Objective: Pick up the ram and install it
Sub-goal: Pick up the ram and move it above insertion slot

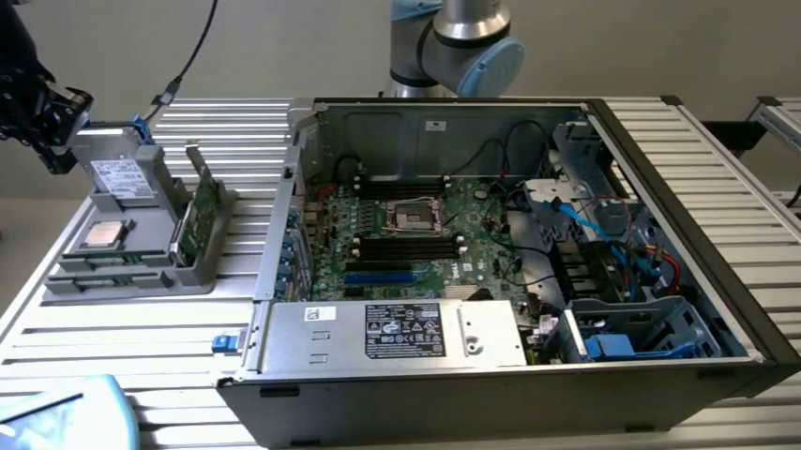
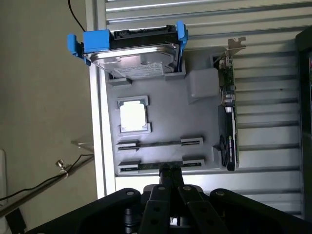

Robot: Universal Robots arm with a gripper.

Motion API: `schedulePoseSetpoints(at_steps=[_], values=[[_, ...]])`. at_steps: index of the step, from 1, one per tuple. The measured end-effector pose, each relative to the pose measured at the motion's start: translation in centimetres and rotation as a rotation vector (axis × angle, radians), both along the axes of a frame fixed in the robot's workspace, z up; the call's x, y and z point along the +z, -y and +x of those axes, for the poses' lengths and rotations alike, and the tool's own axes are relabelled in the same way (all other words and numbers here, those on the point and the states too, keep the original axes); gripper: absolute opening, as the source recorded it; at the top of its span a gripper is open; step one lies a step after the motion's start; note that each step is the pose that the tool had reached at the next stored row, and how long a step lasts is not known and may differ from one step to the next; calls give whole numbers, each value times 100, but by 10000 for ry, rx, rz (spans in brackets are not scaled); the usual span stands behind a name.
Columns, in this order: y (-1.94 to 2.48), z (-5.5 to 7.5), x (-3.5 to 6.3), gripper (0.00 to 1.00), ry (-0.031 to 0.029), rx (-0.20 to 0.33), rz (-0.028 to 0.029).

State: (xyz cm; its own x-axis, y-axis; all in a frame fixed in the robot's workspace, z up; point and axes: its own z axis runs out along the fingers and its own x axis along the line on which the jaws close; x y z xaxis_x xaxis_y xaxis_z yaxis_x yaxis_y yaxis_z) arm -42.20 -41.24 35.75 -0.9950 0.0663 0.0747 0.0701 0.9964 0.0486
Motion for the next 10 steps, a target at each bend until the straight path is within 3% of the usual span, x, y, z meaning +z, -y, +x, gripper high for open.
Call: schedulePoseSetpoints(at_steps=[10], values=[[-1,0,-8,11,-17,1802,-1]])
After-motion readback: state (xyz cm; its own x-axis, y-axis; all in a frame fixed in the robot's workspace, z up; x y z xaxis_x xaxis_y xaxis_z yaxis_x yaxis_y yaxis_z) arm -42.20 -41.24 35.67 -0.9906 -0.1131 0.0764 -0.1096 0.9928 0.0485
